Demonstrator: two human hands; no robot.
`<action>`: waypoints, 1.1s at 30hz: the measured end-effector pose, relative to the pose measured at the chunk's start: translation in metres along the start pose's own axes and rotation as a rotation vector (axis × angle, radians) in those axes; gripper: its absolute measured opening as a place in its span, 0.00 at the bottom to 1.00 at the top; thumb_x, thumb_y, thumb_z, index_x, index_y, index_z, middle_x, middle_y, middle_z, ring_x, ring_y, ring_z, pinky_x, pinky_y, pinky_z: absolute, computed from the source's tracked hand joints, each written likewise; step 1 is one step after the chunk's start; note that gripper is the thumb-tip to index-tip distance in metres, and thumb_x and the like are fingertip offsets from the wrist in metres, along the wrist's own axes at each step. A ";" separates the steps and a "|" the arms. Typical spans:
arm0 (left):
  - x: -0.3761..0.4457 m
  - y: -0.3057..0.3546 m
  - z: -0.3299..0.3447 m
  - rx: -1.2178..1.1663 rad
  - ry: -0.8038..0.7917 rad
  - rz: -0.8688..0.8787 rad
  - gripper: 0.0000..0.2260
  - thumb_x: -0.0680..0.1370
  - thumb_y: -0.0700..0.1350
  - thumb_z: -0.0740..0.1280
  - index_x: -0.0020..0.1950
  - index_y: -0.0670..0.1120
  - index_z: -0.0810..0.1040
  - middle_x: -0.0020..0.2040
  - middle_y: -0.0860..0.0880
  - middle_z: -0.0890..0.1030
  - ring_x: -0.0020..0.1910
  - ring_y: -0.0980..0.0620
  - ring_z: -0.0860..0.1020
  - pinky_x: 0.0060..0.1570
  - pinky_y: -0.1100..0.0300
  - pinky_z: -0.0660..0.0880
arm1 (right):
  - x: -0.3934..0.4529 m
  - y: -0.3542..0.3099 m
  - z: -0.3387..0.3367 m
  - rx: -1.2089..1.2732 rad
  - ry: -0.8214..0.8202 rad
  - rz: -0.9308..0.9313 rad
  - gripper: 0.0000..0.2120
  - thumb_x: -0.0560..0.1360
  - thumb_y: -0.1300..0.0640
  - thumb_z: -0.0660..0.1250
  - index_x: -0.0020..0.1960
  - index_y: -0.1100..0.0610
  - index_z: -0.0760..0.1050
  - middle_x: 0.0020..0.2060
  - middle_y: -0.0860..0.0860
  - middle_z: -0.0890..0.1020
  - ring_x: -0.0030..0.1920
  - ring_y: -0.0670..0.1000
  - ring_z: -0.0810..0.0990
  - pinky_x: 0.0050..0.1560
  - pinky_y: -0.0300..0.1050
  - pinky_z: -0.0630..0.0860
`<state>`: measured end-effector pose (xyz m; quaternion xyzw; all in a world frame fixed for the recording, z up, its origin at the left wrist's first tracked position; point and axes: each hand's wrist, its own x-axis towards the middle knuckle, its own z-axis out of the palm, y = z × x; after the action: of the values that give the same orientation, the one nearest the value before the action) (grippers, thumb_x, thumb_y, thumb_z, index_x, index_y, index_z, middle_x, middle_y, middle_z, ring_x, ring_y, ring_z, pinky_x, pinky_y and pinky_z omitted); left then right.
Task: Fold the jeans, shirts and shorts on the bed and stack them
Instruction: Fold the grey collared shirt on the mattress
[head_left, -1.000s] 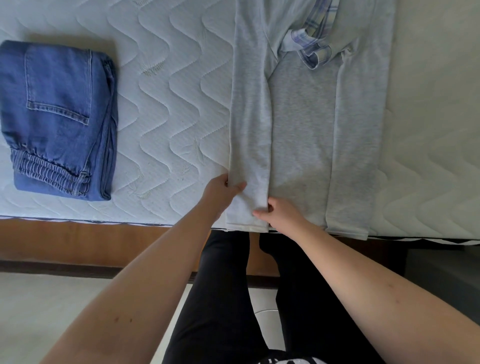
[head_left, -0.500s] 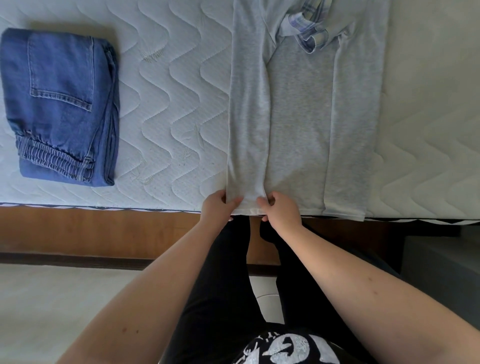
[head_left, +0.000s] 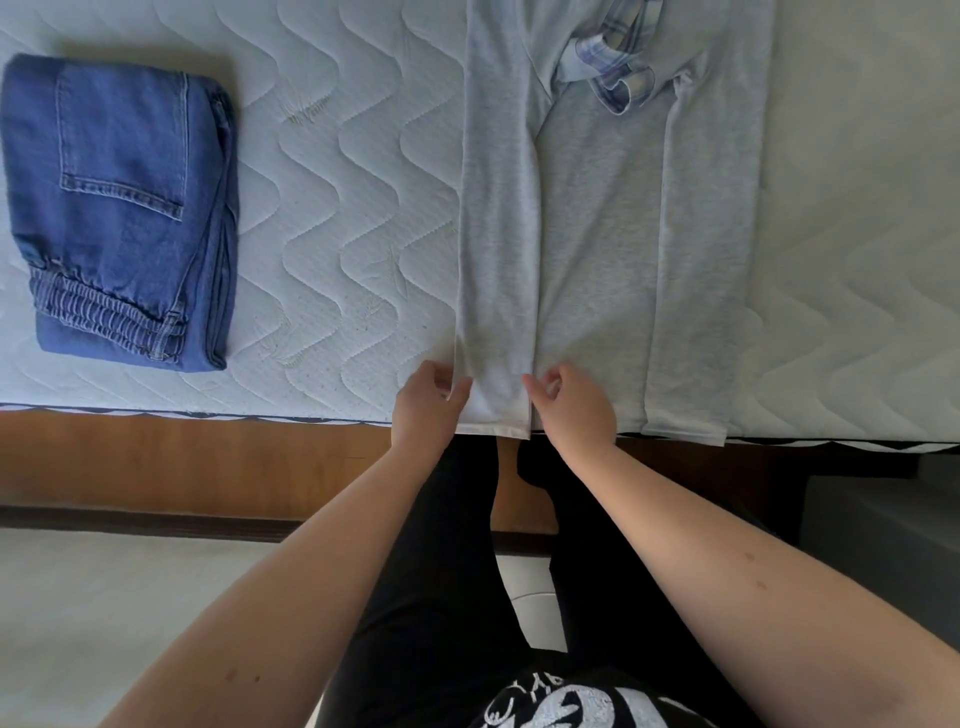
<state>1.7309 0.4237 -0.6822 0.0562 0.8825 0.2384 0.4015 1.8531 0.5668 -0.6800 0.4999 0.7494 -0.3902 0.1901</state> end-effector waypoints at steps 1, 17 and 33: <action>0.007 0.006 -0.002 -0.020 0.028 0.023 0.09 0.77 0.53 0.69 0.52 0.52 0.75 0.45 0.56 0.80 0.45 0.57 0.78 0.42 0.62 0.72 | 0.007 -0.003 -0.004 0.038 0.049 -0.031 0.15 0.78 0.39 0.63 0.50 0.51 0.73 0.40 0.44 0.76 0.41 0.47 0.76 0.35 0.42 0.65; 0.171 0.151 -0.054 -0.012 0.139 0.070 0.04 0.75 0.45 0.68 0.49 0.50 0.79 0.45 0.53 0.81 0.40 0.54 0.78 0.35 0.64 0.70 | 0.169 -0.117 -0.085 0.061 0.128 -0.029 0.08 0.75 0.52 0.67 0.44 0.56 0.78 0.44 0.55 0.83 0.49 0.58 0.81 0.42 0.42 0.70; 0.230 0.177 -0.066 -0.227 -0.026 0.005 0.08 0.74 0.47 0.74 0.39 0.47 0.77 0.35 0.50 0.78 0.36 0.51 0.77 0.37 0.57 0.78 | 0.222 -0.147 -0.098 0.327 0.228 0.083 0.13 0.72 0.53 0.72 0.36 0.52 0.68 0.31 0.47 0.75 0.31 0.46 0.74 0.27 0.40 0.65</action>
<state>1.5115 0.6219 -0.7195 0.0157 0.8444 0.3373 0.4159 1.6364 0.7472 -0.7107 0.5955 0.6715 -0.4395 0.0362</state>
